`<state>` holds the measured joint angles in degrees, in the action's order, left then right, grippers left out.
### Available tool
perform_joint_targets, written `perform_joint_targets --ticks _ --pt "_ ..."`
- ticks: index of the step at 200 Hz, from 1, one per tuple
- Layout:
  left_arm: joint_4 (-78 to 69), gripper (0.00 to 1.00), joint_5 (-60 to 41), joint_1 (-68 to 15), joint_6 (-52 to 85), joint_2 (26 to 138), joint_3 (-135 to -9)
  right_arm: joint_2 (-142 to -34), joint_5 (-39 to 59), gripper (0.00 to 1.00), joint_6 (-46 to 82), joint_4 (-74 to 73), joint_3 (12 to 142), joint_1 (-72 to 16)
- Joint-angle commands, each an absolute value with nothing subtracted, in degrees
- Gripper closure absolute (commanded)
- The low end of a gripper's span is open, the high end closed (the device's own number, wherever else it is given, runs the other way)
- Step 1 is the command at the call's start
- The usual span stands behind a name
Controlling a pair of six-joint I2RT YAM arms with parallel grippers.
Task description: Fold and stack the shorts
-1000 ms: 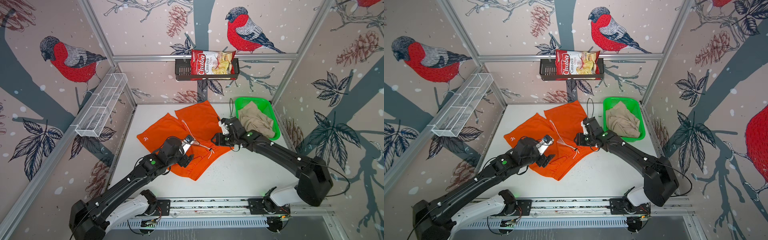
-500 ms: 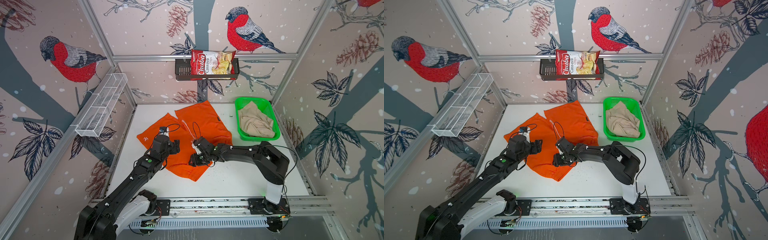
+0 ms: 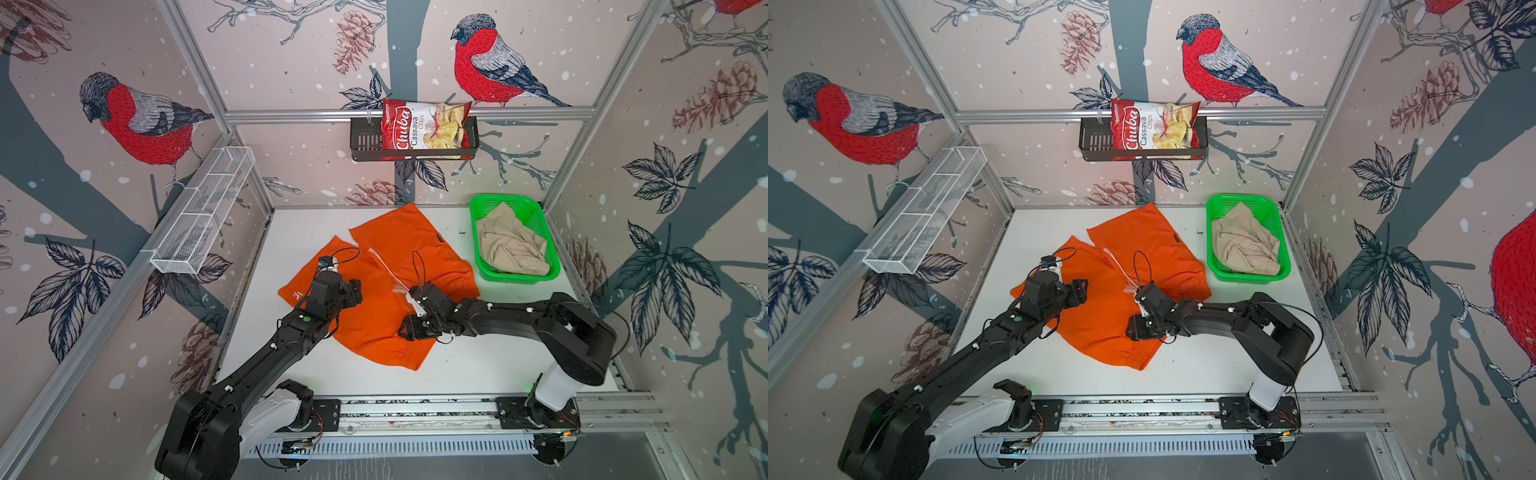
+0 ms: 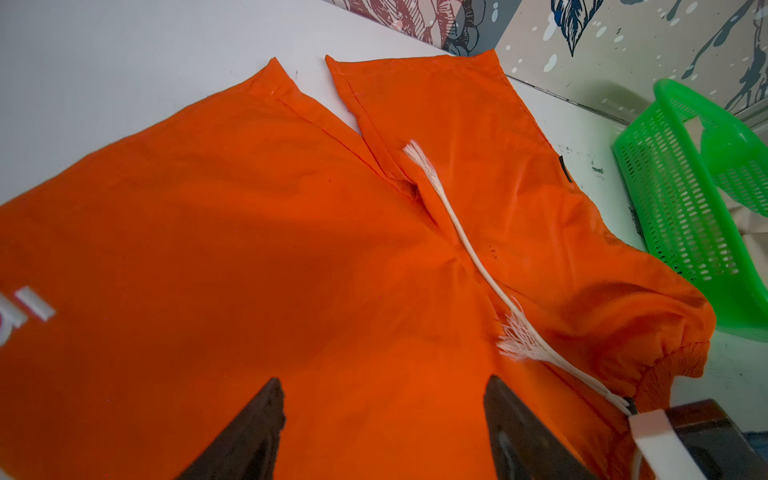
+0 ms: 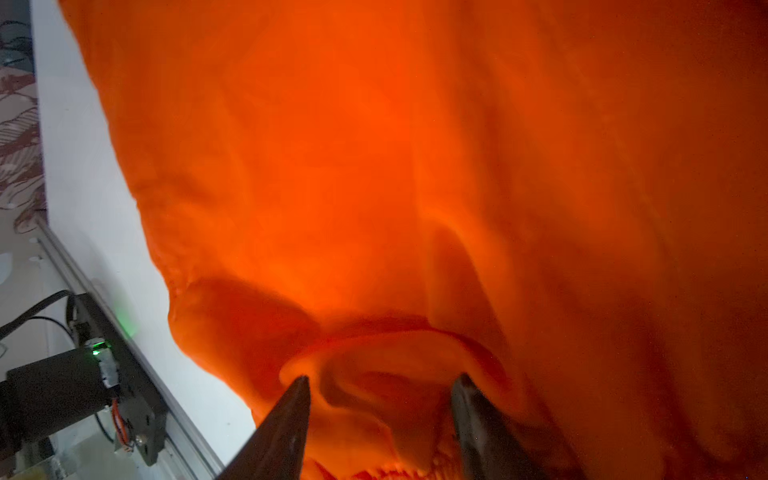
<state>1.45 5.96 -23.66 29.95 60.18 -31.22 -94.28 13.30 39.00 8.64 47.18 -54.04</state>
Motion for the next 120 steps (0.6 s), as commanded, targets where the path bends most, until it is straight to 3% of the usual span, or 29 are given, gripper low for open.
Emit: perform_joint_targets --ticks 1,41,120 --pt "-2.48 0.26 4.14 -23.47 31.8 61.84 -30.85 -90.07 7.09 0.42 39.04 24.32 47.97 -52.52" --pt "-8.24 0.31 0.28 -23.47 36.63 65.83 -27.69 -86.04 7.61 0.41 38.53 20.62 51.7 -48.42" --pt "-16.06 0.47 0.67 -23.38 46.87 68.73 -18.02 -92.22 4.82 0.42 39.66 14.85 45.41 -47.72"
